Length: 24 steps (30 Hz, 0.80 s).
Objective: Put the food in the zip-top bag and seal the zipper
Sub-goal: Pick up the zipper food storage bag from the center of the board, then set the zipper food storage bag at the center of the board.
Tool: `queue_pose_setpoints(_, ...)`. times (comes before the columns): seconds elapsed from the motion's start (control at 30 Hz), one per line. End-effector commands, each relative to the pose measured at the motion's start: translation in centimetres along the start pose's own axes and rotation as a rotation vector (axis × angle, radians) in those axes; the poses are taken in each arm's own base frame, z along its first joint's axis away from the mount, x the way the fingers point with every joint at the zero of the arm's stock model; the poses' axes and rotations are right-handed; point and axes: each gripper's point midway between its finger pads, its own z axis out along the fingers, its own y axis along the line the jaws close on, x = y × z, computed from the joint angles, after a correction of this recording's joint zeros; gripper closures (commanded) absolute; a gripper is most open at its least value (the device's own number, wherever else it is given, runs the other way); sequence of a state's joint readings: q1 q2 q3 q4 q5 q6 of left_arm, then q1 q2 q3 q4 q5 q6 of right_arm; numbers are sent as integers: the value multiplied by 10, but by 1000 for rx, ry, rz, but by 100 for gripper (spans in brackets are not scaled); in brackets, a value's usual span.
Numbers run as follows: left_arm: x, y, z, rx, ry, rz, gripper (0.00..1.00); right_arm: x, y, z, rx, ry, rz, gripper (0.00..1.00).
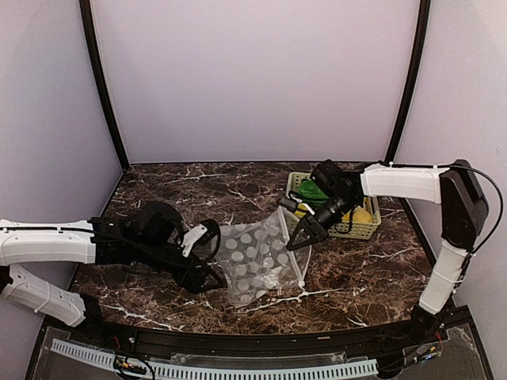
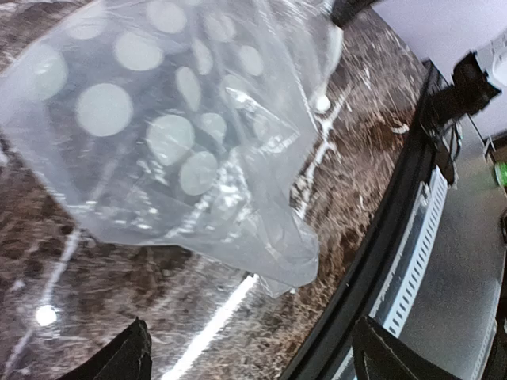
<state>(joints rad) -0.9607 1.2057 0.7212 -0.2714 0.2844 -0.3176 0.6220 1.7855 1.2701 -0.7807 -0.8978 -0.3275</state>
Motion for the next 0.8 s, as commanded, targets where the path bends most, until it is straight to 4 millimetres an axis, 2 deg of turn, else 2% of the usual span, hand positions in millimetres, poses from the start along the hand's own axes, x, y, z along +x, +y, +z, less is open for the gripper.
queue_pose_setpoints(0.0, -17, 36, -47, -129, -119, -47, 11, -39, 34, -28, 5, -89, -198, 100)
queue_pose_setpoints(0.13, -44, 53, -85, -179, -245, -67, 6, -54, 46, -41, 31, -115, -283, 100)
queue_pose_setpoints(0.2, -50, 54, -91, -160, -275, -70, 6, -59, 55, -46, 15, -132, -299, 100)
queue_pose_setpoints(0.3, -62, 45, -94, -90, -341, -53, 5, -63, 74, -55, -26, -152, -335, 100)
queue_pose_setpoints(0.37, -71, 35, -94, -2, -399, -53, 4, -62, 82, -60, -29, -161, -366, 100)
queue_pose_setpoints(0.47, -84, 35, -91, 55, -472, -71, 4, -57, 87, -63, -24, -161, -395, 100)
queue_pose_setpoints(0.6, -92, 41, -71, 83, -444, -95, 5, -54, 93, -63, -60, -166, -395, 100)
queue_pose_setpoints(0.63, -91, 40, -63, 108, -418, -105, 7, -53, 94, -62, -66, -168, -396, 100)
queue_pose_setpoints(0.77, -99, 27, -52, 232, -431, -103, 16, -50, 93, -60, -73, -162, -388, 100)
